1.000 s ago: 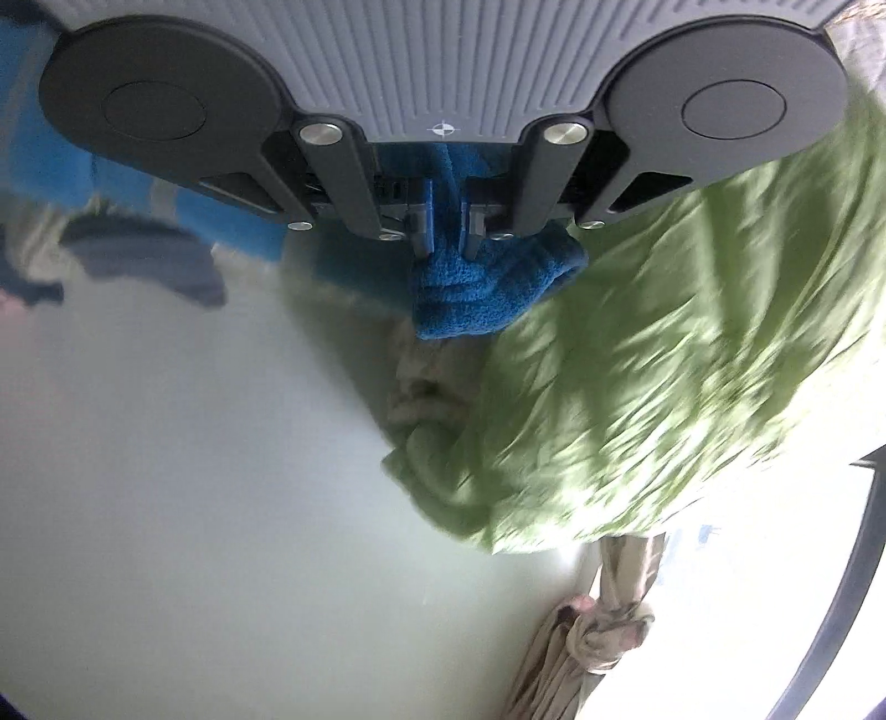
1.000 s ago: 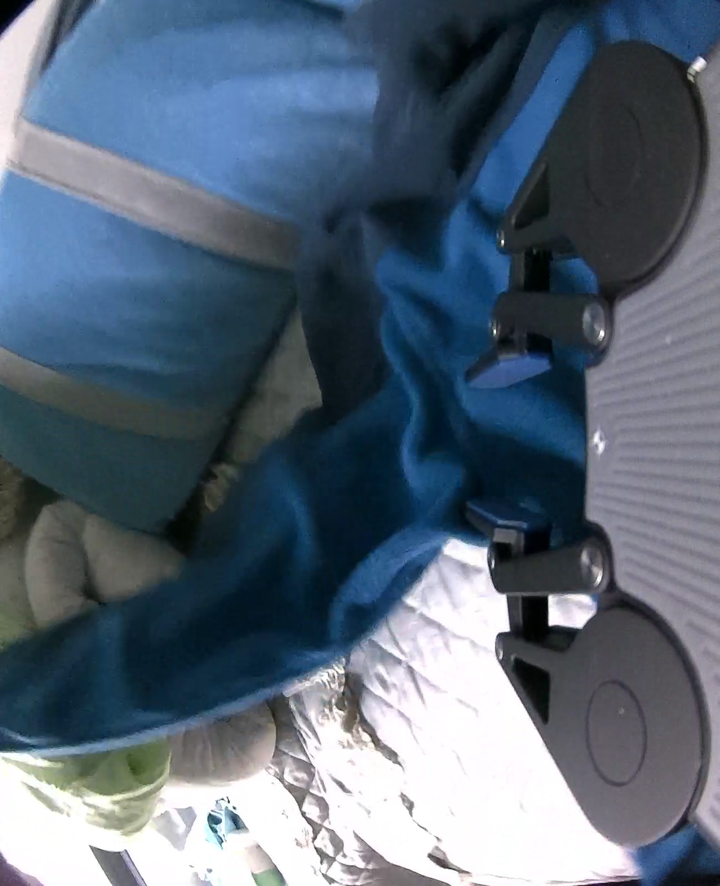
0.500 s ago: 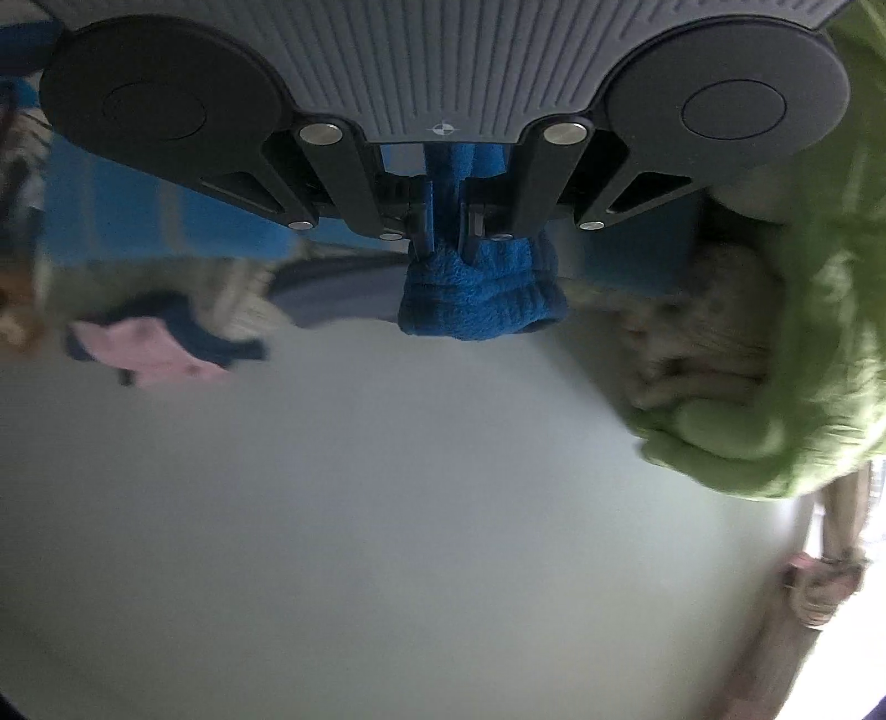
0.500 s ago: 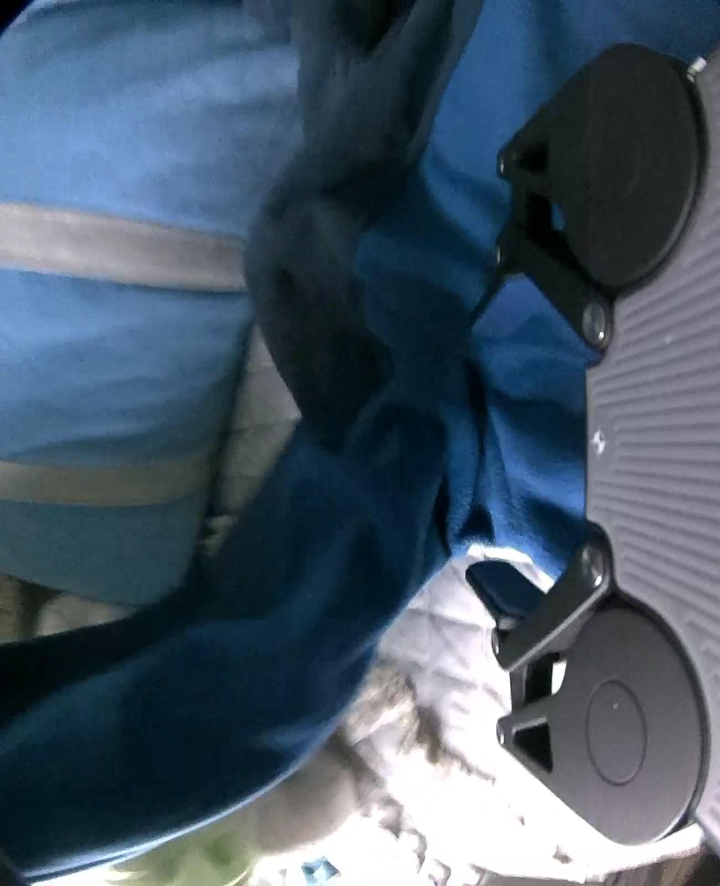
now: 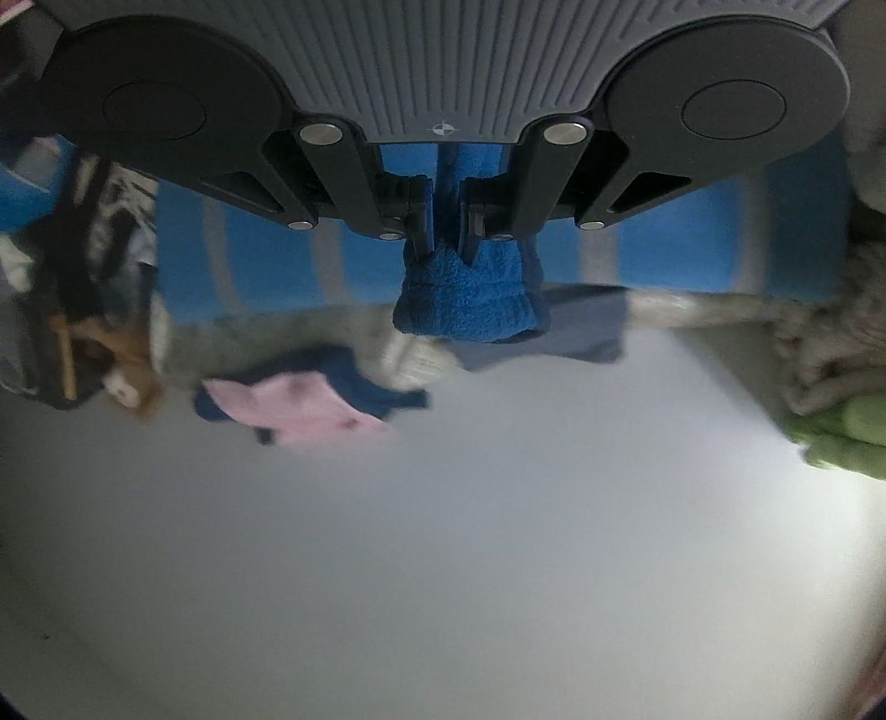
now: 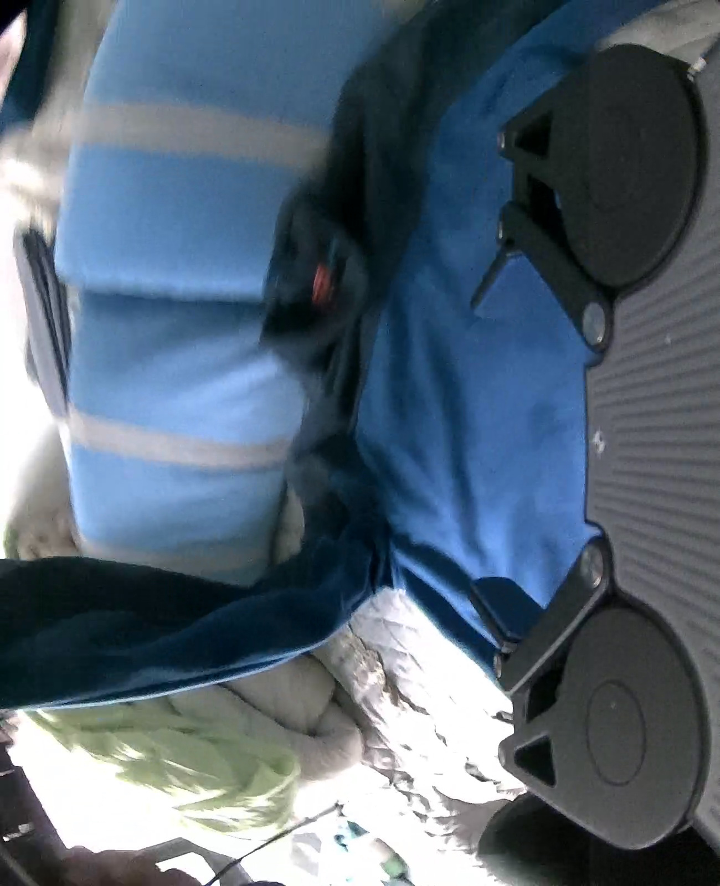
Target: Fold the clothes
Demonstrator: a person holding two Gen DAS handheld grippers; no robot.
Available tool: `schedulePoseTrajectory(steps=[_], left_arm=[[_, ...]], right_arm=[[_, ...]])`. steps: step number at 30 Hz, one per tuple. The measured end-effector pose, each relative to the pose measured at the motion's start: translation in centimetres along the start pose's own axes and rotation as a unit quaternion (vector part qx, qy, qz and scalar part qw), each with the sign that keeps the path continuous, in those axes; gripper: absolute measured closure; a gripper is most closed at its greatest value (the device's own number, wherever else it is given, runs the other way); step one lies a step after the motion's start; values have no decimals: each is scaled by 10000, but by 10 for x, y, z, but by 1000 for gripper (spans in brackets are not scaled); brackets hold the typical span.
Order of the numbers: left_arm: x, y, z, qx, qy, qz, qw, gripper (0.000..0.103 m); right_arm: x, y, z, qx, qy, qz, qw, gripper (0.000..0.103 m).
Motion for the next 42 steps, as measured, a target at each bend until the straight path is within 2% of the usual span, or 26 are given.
schedulePoseTrajectory(steps=[4,8,10,12,14,16,18,22,26,28,32,35,38,41,42], left_arm=[[50,23,-16,-205,166,-314,9992,95],[101,53,-44,-546,436,-563,9960,93],[125,72,-66,-860,678,-607,9921,82],[148,87,-92,-1156,930,-696,9865,46],[166,98,-121,-1394,1143,-972,9788,30],[171,101,-141,-1595,1280,-1259,9707,30],[163,101,-152,-1653,1232,-1403,9684,30],[122,103,-158,-1692,927,-1094,9751,26],[64,107,-172,-1771,557,-506,9813,26],[36,105,-181,-1618,378,-256,9858,26],[-14,104,-203,-1544,83,169,9878,26],[-40,103,-218,-1576,-92,493,9862,26],[-56,106,-220,-1780,-130,915,9797,26],[-69,108,-223,-2079,-5,1027,9727,26],[-74,107,-226,-2078,-49,1075,9722,26]], right_arm=[[30,-64,-35,76,376,-68,9992,0],[48,-103,-64,70,612,-264,9978,0],[55,-119,-78,60,704,-408,9967,0],[62,-125,-90,24,712,-607,9956,0],[69,-127,-99,-32,793,-768,9939,0],[79,-126,-108,-147,1056,-832,9908,0],[88,-119,-114,-300,1357,-804,9870,0],[92,-94,-116,-477,1526,-667,9849,0],[92,-59,-108,-504,1819,-418,9811,0],[94,-39,-100,-433,2036,-287,9777,0],[101,-4,-80,-127,2130,-589,9752,0],[121,21,-69,68,2822,-772,9562,0],[142,38,-61,304,3668,-692,9272,0],[150,52,-56,611,3629,-979,9247,0],[153,54,-59,533,3706,-1116,9205,0]])
Point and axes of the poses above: each gripper's, at about its wrist camera, not at the fingertips, and y roughly the way its jaws point, x to its right, z to its top, the point moved 3 cm from there along y, roughly the way its jaws point, and after that the axes turned 9 degrees about -x, right-handed, at the moved point
